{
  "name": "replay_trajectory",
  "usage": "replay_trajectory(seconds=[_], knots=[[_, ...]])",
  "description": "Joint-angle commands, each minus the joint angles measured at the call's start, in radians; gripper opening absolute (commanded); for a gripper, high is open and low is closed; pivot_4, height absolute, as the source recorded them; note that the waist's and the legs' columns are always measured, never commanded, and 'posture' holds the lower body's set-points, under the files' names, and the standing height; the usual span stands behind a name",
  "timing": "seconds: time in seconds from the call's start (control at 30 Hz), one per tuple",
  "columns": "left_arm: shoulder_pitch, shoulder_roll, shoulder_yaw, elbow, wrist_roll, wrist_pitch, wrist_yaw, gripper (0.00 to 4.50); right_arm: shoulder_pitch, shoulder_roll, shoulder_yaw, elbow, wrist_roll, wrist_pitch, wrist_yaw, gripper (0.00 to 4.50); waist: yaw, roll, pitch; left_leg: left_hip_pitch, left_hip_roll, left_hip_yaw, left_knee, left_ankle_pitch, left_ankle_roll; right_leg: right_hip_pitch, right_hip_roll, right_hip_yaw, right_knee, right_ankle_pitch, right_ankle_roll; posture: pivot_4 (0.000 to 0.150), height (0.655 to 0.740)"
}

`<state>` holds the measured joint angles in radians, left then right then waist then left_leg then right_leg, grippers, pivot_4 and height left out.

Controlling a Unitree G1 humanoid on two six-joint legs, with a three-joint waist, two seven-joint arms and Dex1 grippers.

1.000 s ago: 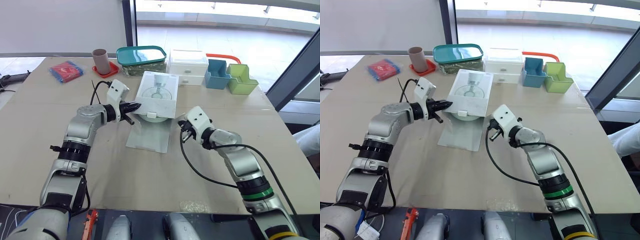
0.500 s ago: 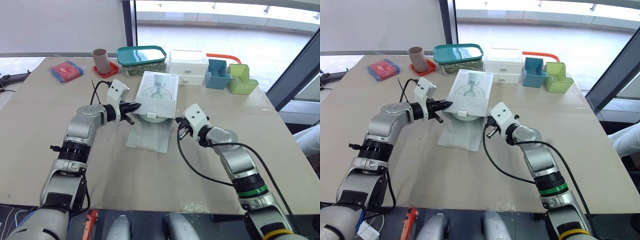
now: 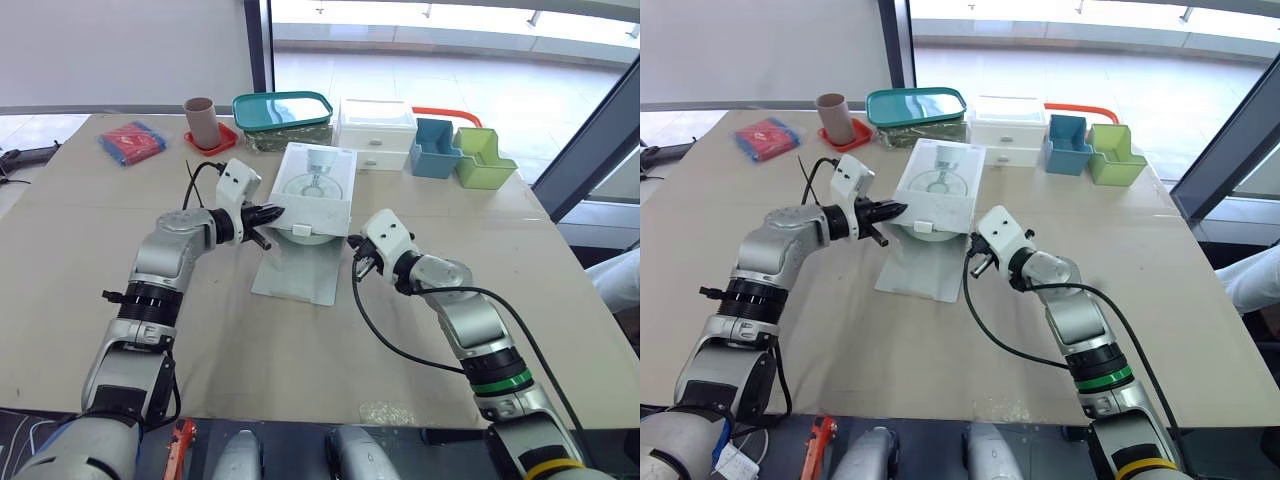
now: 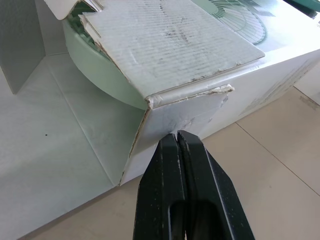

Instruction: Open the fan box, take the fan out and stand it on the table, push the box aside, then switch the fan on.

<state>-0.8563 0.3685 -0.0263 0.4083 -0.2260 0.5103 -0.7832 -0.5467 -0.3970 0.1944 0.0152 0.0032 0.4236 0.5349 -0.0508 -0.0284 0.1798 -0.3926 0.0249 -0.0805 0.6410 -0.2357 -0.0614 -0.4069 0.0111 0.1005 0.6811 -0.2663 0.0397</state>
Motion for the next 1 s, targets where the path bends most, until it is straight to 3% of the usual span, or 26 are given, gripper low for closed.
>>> replay_trajectory(seconds=[0.03,0.57,1.0], knots=[[0.007,-0.001,-0.003,-0.027,-0.002,0.011,0.005,0.0,-0.004,-0.002,-0.016,-0.012,-0.001,-0.03,0.005,0.02,0.0,0.0,0.0,0.0,0.0,0.0,0.0,0.0,0.0,0.0,0.0,0.0,0.0,0.0,0.0,0.15,0.74],[0.012,-0.003,0.0,-0.039,-0.005,0.014,0.005,0.0,-0.015,-0.065,-0.091,0.028,0.006,-0.071,0.011,0.02,0.0,0.0,0.0,0.0,0.0,0.0,0.0,0.0,0.0,0.0,0.0,0.0,0.0,0.0,0.0,0.15,0.74],[0.027,-0.006,0.0,-0.056,-0.009,0.019,0.007,0.0,-0.128,-0.098,-0.156,0.138,-0.001,-0.145,-0.02,0.02,0.0,0.0,0.0,0.0,0.0,0.001,-0.001,0.0,0.0,0.0,0.0,0.001,0.0,0.0,0.0,0.15,0.74]])
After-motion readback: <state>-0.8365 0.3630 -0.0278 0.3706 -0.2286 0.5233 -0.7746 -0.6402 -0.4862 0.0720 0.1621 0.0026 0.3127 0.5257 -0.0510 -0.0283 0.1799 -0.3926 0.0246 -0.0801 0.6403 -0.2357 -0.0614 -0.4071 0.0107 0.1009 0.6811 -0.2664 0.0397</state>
